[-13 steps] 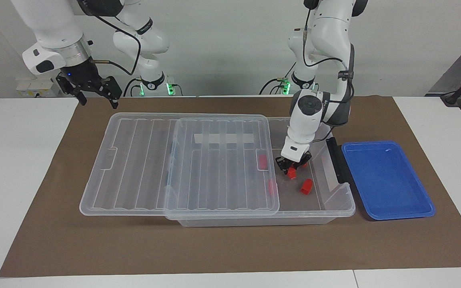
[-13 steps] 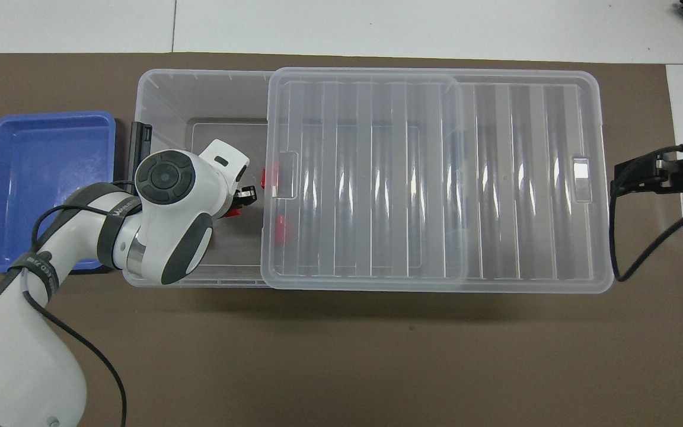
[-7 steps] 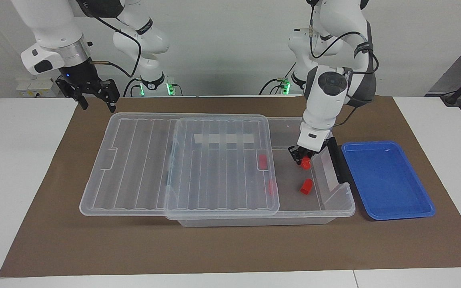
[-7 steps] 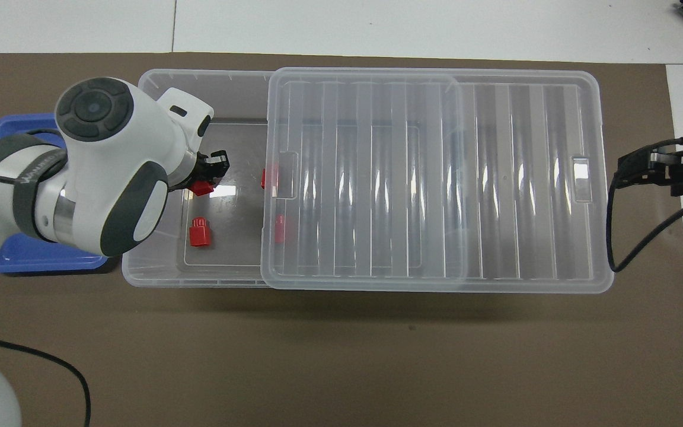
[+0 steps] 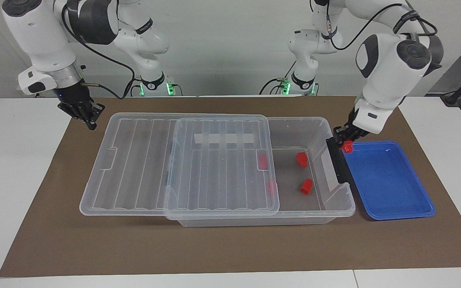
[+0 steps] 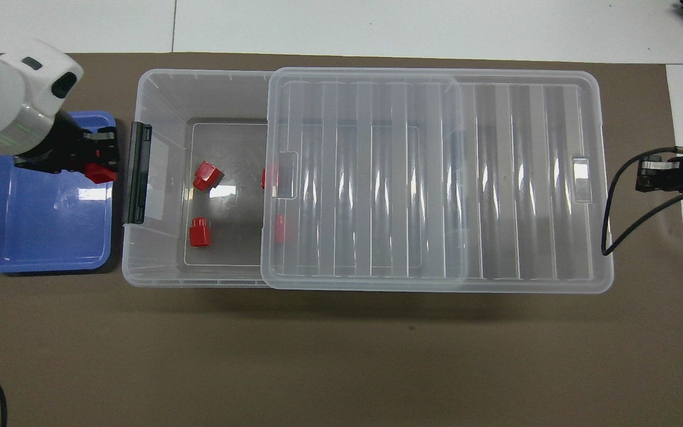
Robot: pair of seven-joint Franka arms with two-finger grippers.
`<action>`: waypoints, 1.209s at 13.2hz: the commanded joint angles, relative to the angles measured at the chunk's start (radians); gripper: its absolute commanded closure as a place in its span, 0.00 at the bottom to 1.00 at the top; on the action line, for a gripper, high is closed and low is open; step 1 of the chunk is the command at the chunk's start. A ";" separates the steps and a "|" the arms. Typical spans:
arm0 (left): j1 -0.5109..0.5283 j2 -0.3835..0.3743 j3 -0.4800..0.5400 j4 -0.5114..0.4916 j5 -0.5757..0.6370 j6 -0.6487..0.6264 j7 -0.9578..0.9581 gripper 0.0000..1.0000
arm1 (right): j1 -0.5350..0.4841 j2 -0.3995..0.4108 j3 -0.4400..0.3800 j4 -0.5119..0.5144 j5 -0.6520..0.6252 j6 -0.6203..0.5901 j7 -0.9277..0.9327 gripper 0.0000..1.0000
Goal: Place red block in blue tray from box
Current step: 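Carry the red block to the tray while the right gripper reaches the lid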
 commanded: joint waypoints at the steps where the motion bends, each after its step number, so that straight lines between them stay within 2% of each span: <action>1: 0.101 -0.047 0.000 -0.006 -0.027 -0.046 0.177 0.90 | -0.048 -0.033 0.003 -0.111 0.008 0.110 -0.064 1.00; 4: 0.200 -0.055 -0.002 -0.023 -0.027 -0.013 0.315 0.90 | -0.083 0.006 0.003 -0.144 0.008 0.174 -0.144 1.00; 7: 0.307 -0.073 0.003 -0.125 -0.027 0.137 0.422 0.90 | -0.088 0.052 0.003 -0.168 0.008 0.259 -0.152 1.00; 9: 0.329 -0.081 0.003 -0.242 -0.026 0.289 0.422 0.90 | -0.083 0.065 0.003 -0.168 0.008 0.270 -0.149 1.00; 13: 0.330 -0.058 0.003 -0.407 -0.027 0.541 0.420 0.90 | -0.062 0.071 0.007 -0.183 0.016 0.268 -0.146 1.00; 16: 0.320 -0.027 0.003 -0.455 -0.026 0.622 0.432 0.90 | -0.013 0.070 0.008 -0.186 0.017 0.253 -0.140 1.00</action>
